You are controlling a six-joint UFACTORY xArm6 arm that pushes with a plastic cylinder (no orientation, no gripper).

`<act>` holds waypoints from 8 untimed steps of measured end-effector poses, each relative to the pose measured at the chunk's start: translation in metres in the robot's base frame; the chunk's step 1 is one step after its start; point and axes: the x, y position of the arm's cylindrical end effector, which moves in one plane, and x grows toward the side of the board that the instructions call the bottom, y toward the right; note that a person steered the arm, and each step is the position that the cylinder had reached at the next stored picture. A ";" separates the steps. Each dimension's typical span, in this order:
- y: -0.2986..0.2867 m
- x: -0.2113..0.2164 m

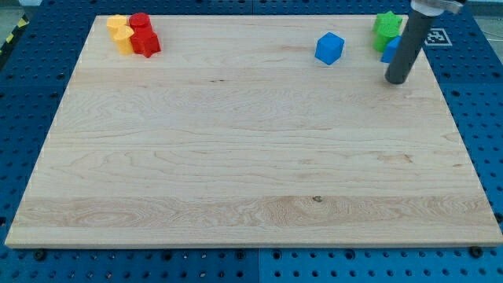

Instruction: Place the blue cube below the blue triangle

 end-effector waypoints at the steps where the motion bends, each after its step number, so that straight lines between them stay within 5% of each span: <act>1: -0.015 -0.014; 5: -0.041 0.012; 7: -0.150 -0.014; 8: -0.206 -0.068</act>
